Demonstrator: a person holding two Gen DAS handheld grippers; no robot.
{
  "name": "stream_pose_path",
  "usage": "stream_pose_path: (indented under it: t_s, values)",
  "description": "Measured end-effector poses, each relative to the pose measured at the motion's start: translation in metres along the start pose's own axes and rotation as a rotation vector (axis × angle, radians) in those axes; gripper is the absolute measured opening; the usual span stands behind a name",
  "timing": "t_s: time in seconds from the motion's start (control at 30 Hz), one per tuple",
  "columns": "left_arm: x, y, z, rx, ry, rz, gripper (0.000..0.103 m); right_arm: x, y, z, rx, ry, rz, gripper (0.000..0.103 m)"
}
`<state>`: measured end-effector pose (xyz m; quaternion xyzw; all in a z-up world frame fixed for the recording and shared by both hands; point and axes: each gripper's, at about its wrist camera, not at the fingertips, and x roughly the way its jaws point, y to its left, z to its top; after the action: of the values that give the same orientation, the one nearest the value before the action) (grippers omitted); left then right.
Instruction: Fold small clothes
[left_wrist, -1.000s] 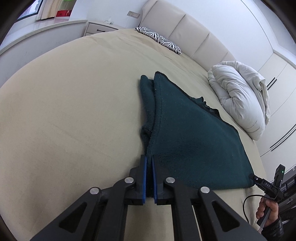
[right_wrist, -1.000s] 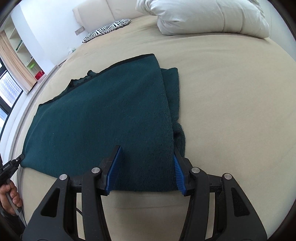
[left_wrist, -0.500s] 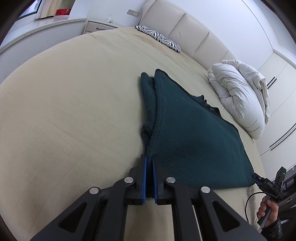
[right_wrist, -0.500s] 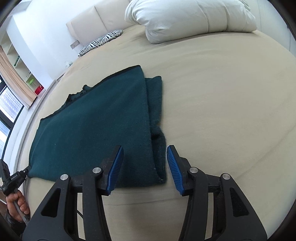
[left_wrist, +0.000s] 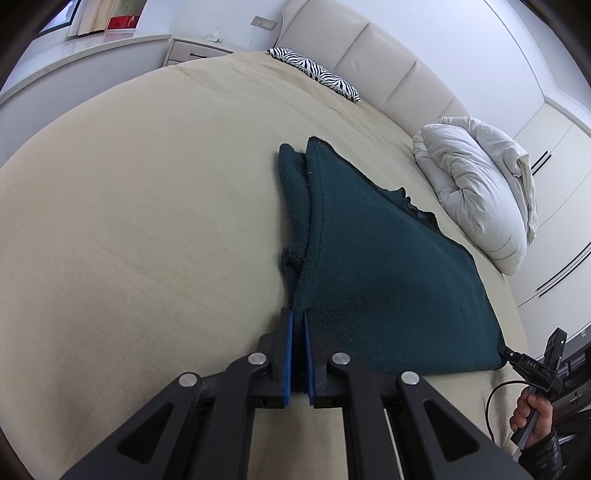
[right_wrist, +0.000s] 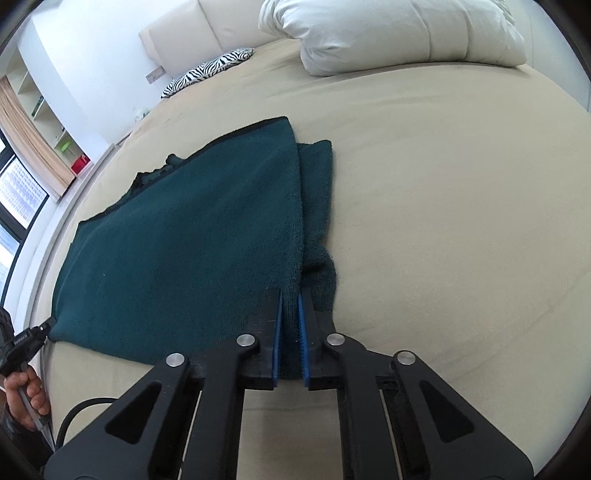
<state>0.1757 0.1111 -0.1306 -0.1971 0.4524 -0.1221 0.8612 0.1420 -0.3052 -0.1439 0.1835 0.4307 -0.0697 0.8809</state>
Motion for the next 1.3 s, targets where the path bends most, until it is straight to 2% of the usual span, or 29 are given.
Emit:
stream_pose_path:
  t_s: [0.13,0.43,0.63,0.9,1.3]
  values:
    - [-0.005,-0.003,-0.001,0.023,0.008,0.005,0.006,-0.008,-0.002,-0.003,0.031,-0.006,0.002,0.004]
    - [-0.004,0.008,-0.004,-0.005,0.026,-0.012,0.007,-0.007,-0.016,-0.027,0.095,0.013,0.027,0.004]
    - [-0.004,0.014,-0.004,-0.028,0.026,-0.038,0.007,-0.006,-0.013,-0.027,0.085,0.018,0.015,0.004]
    - [-0.004,0.011,-0.006,-0.003,0.021,-0.018,0.007,-0.003,-0.017,-0.028,0.091,0.025,0.02,0.004]
    - [-0.007,0.011,-0.013,-0.021,0.01,-0.023,0.007,-0.003,-0.014,-0.026,0.083,0.033,0.009,0.004]
